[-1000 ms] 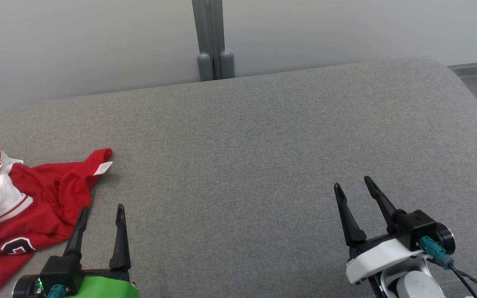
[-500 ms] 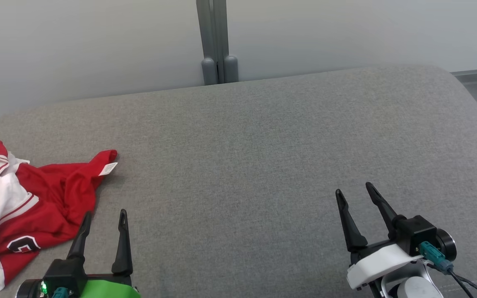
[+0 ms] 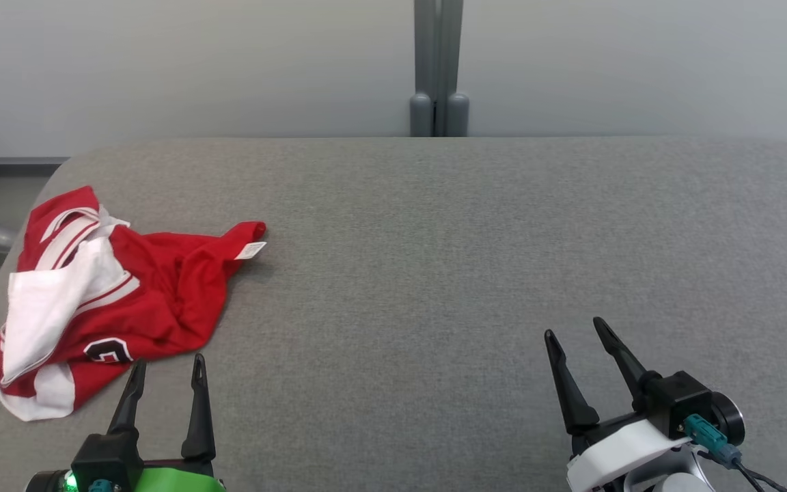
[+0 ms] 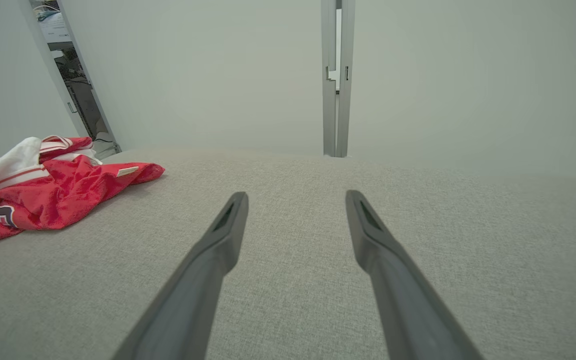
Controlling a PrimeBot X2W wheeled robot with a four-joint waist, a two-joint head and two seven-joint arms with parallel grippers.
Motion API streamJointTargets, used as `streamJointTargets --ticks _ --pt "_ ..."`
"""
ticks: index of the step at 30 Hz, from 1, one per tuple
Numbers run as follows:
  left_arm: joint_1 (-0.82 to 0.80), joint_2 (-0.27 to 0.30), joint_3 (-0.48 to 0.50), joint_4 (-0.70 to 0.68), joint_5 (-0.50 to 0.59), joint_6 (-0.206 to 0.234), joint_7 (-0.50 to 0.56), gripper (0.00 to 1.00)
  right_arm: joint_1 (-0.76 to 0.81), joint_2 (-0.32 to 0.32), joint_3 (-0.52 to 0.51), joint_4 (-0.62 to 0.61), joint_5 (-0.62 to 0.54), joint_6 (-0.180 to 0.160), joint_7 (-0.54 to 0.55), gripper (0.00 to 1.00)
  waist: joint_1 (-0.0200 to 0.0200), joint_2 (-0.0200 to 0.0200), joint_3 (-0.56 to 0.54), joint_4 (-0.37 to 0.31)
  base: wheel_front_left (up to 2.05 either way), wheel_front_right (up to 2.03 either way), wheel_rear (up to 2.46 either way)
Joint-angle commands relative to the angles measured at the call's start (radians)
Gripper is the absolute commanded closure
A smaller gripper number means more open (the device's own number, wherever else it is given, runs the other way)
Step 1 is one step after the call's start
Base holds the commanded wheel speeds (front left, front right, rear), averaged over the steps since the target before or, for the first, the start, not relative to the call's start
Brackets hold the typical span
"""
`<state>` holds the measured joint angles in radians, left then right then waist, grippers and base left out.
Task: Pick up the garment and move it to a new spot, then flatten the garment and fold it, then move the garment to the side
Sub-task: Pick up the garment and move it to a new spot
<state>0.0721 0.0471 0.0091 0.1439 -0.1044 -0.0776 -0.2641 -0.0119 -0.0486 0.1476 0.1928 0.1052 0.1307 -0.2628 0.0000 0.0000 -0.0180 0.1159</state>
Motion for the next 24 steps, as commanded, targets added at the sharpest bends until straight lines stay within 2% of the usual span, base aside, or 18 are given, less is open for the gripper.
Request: streamJointTargets --ticks 1,7,11,24 --pt "0.012 0.006 0.007 -0.002 0.007 0.002 -0.001 0.00 0.012 -0.003 0.003 -0.002 0.004 0.000 -0.003 0.00 0.0000 0.0000 -0.005 0.087 0.00 0.00 0.00" --pt "0.028 0.006 0.015 -0.007 0.017 -0.001 -0.001 0.00 0.018 -0.003 0.012 -0.004 0.015 0.000 -0.003 0.00 0.0000 0.0000 -0.008 0.200 0.00 0.00 0.00" --pt "0.039 0.006 0.027 -0.011 0.022 -0.004 -0.001 0.00 0.007 -0.004 0.024 -0.006 0.024 0.000 -0.003 0.00 0.0000 0.0000 -0.007 0.250 0.00 0.00 0.00" --pt "0.043 0.006 0.046 -0.025 0.009 0.002 -0.001 0.00 0.022 -0.004 0.028 -0.006 0.026 0.000 -0.003 0.00 0.0000 0.0000 0.000 0.346 0.00 0.00 0.00"
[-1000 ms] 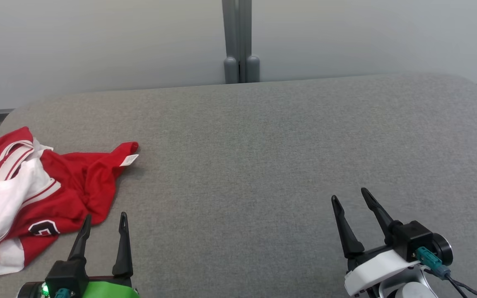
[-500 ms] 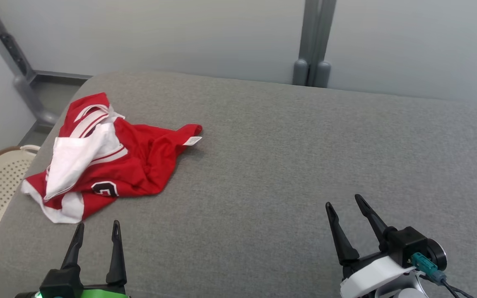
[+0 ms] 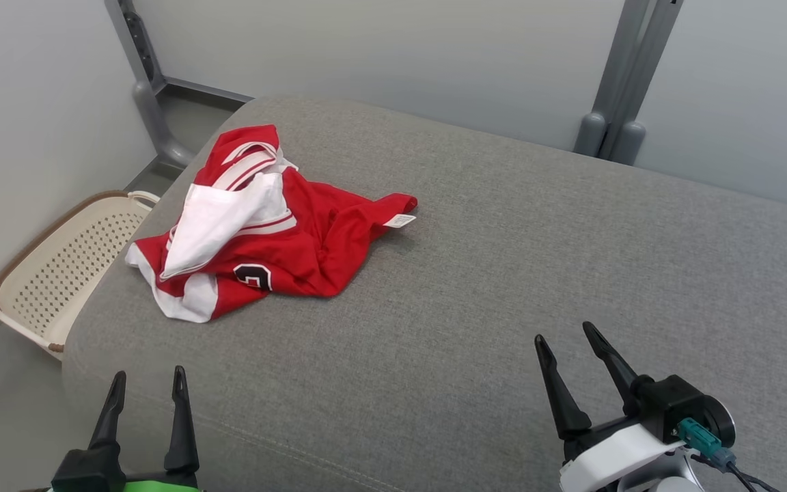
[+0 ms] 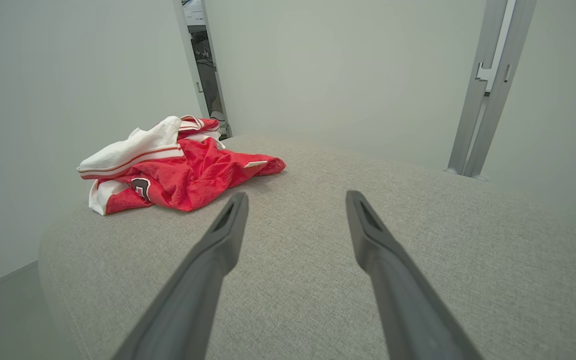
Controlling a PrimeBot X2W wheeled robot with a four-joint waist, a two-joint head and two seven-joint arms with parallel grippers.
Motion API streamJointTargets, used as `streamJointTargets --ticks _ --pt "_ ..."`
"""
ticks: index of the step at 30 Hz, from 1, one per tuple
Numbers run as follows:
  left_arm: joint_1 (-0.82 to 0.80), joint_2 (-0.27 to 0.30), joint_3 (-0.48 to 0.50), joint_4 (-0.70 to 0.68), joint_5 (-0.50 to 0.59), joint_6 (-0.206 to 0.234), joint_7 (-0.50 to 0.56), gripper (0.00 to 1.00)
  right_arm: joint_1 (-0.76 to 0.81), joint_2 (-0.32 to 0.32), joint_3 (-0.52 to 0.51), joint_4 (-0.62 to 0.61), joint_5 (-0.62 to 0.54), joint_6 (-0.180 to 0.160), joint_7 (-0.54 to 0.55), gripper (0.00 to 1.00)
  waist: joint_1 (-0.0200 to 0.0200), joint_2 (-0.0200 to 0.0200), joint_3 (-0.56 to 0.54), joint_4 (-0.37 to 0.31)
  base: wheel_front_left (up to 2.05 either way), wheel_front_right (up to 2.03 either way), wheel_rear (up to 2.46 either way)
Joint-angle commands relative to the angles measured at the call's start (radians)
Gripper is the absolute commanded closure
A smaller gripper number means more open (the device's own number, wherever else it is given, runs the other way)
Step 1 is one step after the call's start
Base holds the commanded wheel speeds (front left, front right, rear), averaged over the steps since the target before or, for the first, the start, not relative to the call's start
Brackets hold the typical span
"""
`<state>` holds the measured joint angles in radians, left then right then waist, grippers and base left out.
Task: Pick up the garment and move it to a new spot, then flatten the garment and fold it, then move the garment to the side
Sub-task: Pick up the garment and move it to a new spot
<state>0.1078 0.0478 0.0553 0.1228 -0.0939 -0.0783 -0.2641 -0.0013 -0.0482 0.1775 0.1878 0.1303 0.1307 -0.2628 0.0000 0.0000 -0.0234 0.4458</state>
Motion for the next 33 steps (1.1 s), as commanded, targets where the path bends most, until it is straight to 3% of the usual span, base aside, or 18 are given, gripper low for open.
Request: streamJointTargets --ticks 1,13,17,22,29,33 --pt "0.006 0.005 -0.001 -0.007 -0.012 0.008 -0.001 0.00 0.009 -0.004 -0.003 0.000 -0.002 0.000 -0.003 0.00 0.0000 0.0000 0.010 0.020 0.00 0.00 0.00" --pt "-0.129 0.004 -0.003 -0.030 -0.109 0.053 -0.001 0.00 -0.084 -0.008 0.008 -0.011 -0.105 0.000 -0.003 0.00 0.0000 0.0000 0.180 -0.009 0.00 0.00 0.00" --pt "-0.235 0.005 0.019 0.010 -0.120 0.036 0.000 0.00 -0.131 -0.053 0.020 -0.019 -0.132 0.000 -0.003 0.00 0.0000 0.0000 0.266 -0.033 0.00 0.00 0.00" --pt "-0.431 0.054 0.054 0.128 -0.132 0.004 0.003 0.00 -0.186 -0.098 -0.004 -0.051 -0.144 0.000 -0.003 0.00 0.0000 0.0000 0.371 -0.064 0.00 0.00 0.00" --pt "-0.700 0.142 0.056 0.367 -0.198 -0.028 0.168 0.00 -0.218 -0.135 -0.008 -0.076 -0.156 0.000 -0.003 0.00 0.0000 0.0000 0.462 -0.088 0.00 0.00 0.00" --pt "-0.827 0.165 0.050 0.504 -0.260 -0.041 0.287 0.00 -0.235 -0.152 -0.004 -0.085 -0.160 0.000 -0.003 0.00 0.0000 0.0000 0.504 -0.105 0.00 0.00 0.00"
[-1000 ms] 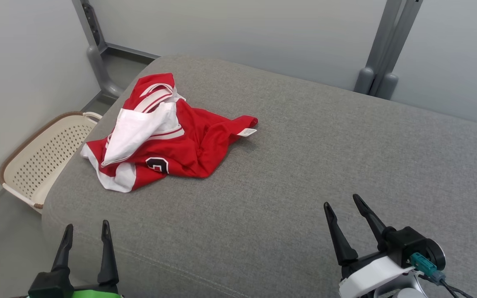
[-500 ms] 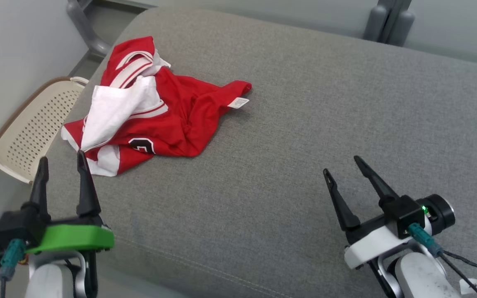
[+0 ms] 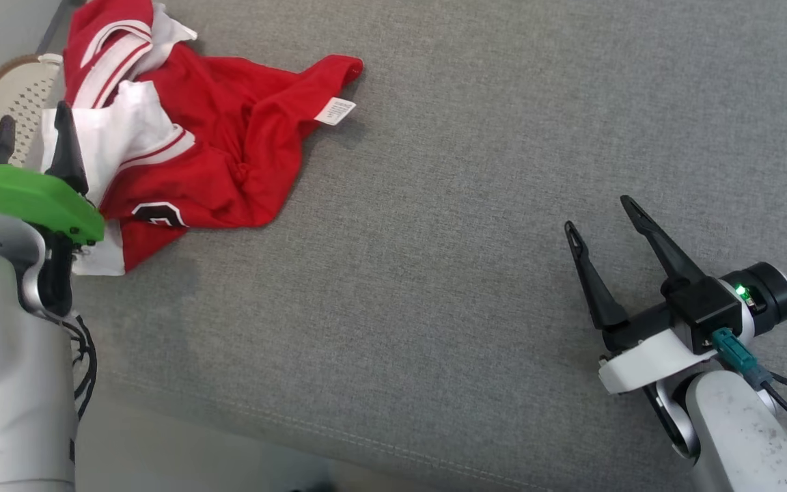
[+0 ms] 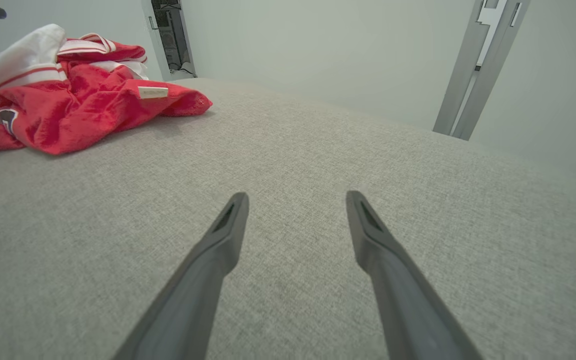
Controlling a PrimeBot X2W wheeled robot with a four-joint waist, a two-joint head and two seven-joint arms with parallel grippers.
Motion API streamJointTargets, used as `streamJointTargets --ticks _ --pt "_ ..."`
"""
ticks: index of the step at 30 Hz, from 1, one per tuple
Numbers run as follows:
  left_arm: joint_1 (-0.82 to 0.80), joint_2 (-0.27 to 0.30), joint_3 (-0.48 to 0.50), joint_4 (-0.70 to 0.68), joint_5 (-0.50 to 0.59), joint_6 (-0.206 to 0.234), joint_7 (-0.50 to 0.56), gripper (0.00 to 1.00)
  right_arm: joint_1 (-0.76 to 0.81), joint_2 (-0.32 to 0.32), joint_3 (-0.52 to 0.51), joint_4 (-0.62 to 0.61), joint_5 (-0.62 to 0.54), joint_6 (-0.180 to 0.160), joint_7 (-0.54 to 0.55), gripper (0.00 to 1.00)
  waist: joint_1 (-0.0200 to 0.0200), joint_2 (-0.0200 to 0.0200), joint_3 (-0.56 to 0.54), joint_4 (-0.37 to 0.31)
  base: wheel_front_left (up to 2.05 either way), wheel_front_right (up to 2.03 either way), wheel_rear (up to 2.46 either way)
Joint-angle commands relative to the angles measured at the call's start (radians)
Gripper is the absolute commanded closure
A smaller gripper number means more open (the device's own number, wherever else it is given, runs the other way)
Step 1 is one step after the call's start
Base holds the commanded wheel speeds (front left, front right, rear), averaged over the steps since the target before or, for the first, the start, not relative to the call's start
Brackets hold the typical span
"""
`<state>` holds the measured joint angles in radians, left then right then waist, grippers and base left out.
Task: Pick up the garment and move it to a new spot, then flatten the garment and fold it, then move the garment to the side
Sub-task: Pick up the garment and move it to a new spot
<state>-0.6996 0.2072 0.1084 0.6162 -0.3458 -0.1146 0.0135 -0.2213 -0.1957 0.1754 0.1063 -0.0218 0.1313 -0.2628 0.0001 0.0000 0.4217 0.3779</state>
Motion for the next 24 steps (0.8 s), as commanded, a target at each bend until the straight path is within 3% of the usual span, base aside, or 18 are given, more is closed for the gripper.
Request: streamJointTargets --ticks 1,10,13,15,18,24 --pt "-0.042 0.010 -0.008 0.039 -0.017 -0.007 0.031 0.00 -0.021 -0.006 -0.002 -0.007 -0.009 -0.001 -0.003 0.00 -0.0001 0.0000 0.067 -0.041 0.00 0.00 0.00" --pt "-0.159 0.015 -0.068 0.296 -0.120 -0.016 0.210 0.00 -0.041 -0.016 0.001 -0.013 0.005 -0.001 -0.003 0.00 -0.0001 0.0000 0.122 -0.074 0.00 0.00 0.00" --pt "-0.160 0.008 -0.104 0.329 -0.145 -0.017 0.219 0.00 -0.044 -0.016 0.002 -0.012 0.008 -0.001 -0.001 0.00 -0.0001 0.0000 0.126 -0.083 0.00 0.00 0.00" --pt "-0.149 0.016 -0.124 0.337 -0.163 -0.017 0.193 1.00 -0.043 -0.014 0.001 -0.012 0.009 -0.001 -0.001 0.00 -0.0001 0.0000 0.123 -0.088 0.00 0.00 0.00" --pt "-0.134 0.069 -0.127 0.351 -0.137 -0.007 0.067 1.00 -0.042 -0.002 0.008 -0.005 0.014 -0.001 -0.001 0.00 -0.0001 0.0000 0.099 -0.101 0.00 0.00 0.00" --pt "-0.100 0.108 -0.111 0.341 -0.113 0.011 -0.151 1.00 -0.014 0.043 0.019 0.010 0.028 -0.001 -0.002 0.00 -0.0001 0.0000 -0.009 -0.123 0.00 0.00 0.00"
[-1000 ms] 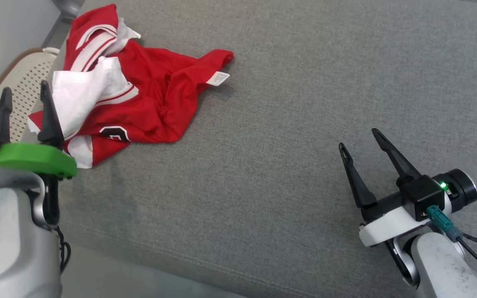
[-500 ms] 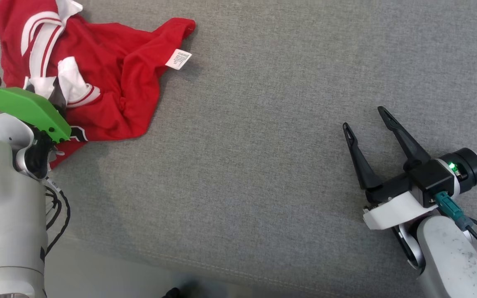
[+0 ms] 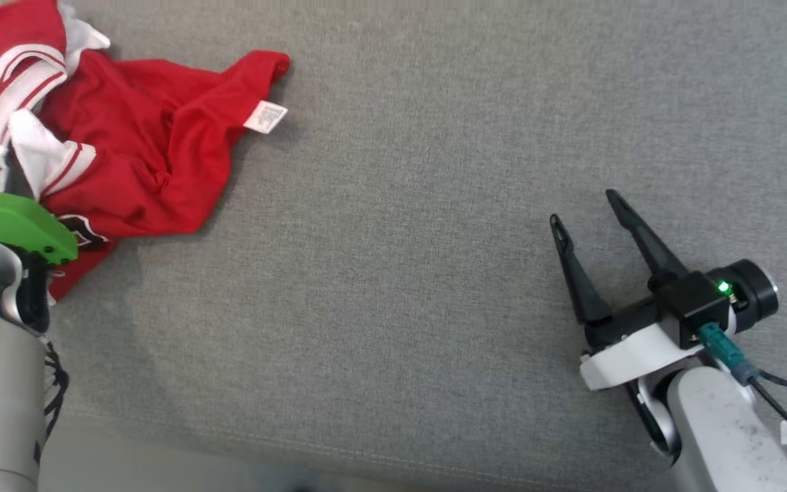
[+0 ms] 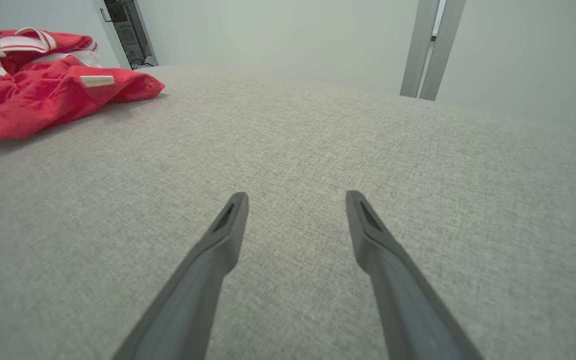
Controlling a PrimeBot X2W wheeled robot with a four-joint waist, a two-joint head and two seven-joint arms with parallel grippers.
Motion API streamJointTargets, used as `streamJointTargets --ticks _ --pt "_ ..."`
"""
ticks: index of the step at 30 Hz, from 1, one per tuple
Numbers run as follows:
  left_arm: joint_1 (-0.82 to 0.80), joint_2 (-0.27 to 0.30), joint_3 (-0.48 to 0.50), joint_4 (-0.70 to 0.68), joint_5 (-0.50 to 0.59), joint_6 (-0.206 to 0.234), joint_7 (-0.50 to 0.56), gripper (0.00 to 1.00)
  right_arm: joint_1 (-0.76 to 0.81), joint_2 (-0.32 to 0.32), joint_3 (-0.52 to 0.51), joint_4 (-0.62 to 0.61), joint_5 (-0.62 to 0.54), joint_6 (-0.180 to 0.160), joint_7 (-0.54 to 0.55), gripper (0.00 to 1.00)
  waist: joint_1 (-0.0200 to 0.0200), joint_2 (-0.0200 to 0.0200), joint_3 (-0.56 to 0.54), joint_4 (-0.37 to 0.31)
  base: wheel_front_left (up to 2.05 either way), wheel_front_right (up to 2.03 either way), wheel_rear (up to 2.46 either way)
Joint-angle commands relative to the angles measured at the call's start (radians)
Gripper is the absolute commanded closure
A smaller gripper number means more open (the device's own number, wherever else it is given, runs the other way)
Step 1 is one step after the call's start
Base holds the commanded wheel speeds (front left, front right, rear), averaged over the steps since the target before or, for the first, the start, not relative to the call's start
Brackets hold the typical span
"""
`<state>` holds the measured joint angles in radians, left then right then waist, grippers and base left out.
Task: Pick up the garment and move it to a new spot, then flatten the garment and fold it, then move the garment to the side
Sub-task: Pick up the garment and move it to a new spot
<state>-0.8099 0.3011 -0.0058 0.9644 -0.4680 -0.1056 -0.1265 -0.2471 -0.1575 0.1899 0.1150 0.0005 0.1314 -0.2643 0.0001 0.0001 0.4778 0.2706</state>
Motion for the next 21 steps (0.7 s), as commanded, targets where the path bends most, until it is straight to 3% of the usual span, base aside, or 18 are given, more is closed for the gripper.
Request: streamJointTargets --ticks 1,5,12,21 --pt "0.017 0.022 0.004 -0.018 0.012 -0.001 -0.036 1.00 0.015 0.014 0.009 0.005 0.010 -0.001 0.000 0.00 -0.0001 -0.0001 -0.087 -0.021 0.00 0.00 0.00" --pt "0.039 0.048 -0.015 -0.080 0.032 -0.004 -0.079 1.00 0.038 0.045 0.023 0.024 0.024 -0.001 0.000 0.00 -0.0001 -0.0001 -0.177 -0.043 0.00 0.00 0.00" --pt "0.076 0.093 -0.041 -0.304 0.052 -0.004 -0.032 1.00 0.078 0.091 0.052 0.043 0.044 -0.001 0.000 0.00 -0.0001 -0.0001 -0.309 -0.120 0.00 0.00 0.00" --pt "0.159 0.113 -0.055 -0.707 0.022 0.033 0.154 1.00 0.100 0.106 0.085 0.047 0.090 -0.001 0.000 0.00 -0.0001 -0.0001 -0.389 -0.331 0.00 0.00 0.00"
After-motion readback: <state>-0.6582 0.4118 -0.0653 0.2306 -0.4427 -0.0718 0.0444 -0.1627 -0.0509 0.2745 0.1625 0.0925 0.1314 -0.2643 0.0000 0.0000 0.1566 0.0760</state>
